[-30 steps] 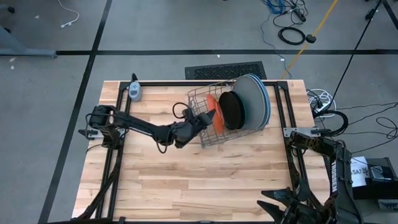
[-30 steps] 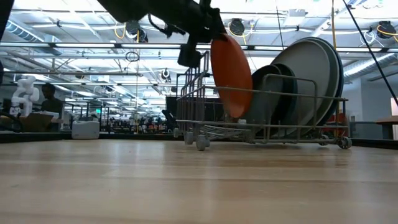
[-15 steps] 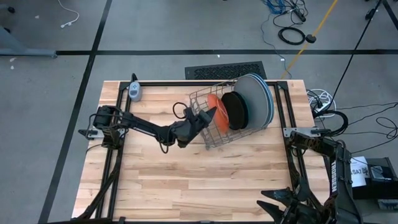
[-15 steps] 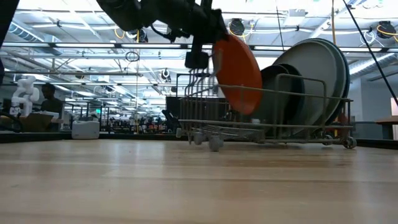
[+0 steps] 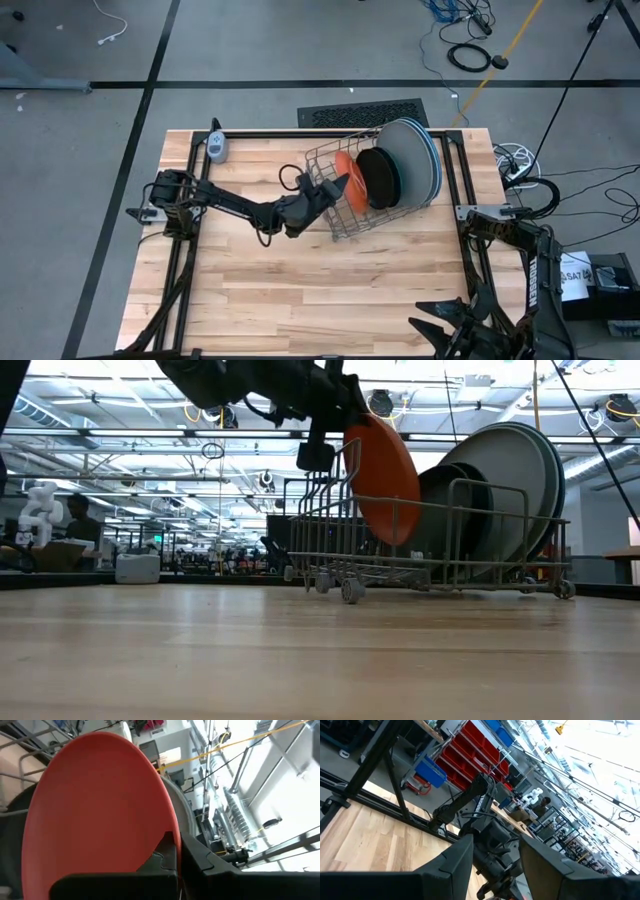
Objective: Sort dishes
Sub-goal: Put the orange plate in the dish rack
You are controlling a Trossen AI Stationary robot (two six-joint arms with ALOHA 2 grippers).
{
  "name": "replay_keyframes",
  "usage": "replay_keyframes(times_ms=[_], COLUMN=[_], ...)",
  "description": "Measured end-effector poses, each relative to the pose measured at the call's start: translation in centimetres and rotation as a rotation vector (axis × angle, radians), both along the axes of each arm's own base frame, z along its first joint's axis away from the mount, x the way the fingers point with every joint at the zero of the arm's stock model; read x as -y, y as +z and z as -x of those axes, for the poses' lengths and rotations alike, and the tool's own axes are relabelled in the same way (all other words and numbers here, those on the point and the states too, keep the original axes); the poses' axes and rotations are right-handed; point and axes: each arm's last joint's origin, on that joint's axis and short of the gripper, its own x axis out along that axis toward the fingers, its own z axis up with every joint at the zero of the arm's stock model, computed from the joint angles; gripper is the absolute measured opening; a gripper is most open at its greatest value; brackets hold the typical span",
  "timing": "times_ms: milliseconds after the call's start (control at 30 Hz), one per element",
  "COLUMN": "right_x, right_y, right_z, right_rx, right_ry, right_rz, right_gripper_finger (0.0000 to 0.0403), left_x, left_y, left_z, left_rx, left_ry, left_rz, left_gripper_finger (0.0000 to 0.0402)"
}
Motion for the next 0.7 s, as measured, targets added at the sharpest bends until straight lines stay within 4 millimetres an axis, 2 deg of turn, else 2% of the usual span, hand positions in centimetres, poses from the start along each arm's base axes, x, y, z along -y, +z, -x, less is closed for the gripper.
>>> replay_keyframes(times_ms=[200, 400, 700], right_x=[0.0, 0.0, 0.0], right_y=[0.0, 0.0, 0.0], right_z=[0.0, 0.0, 0.0], right_rx=[0.0, 0.0, -0.001], right_ry=[0.0, 0.0, 0.0], right_rz=[0.0, 0.0, 0.0], right_gripper_finger=[0.0153, 0.0153, 0.0153], left_x=[0.0, 0.0, 0.1], left_y=[-0.5, -1.0, -2.7], left_z=[0.0, -0.3, -1.1], left_rx=[-0.035, 0.009, 0.098], left_ry=[-0.001, 0.002, -0.015], left_rz=[0.015, 0.035, 0.073], left_gripper_finger=[0.0, 0.0, 0.0])
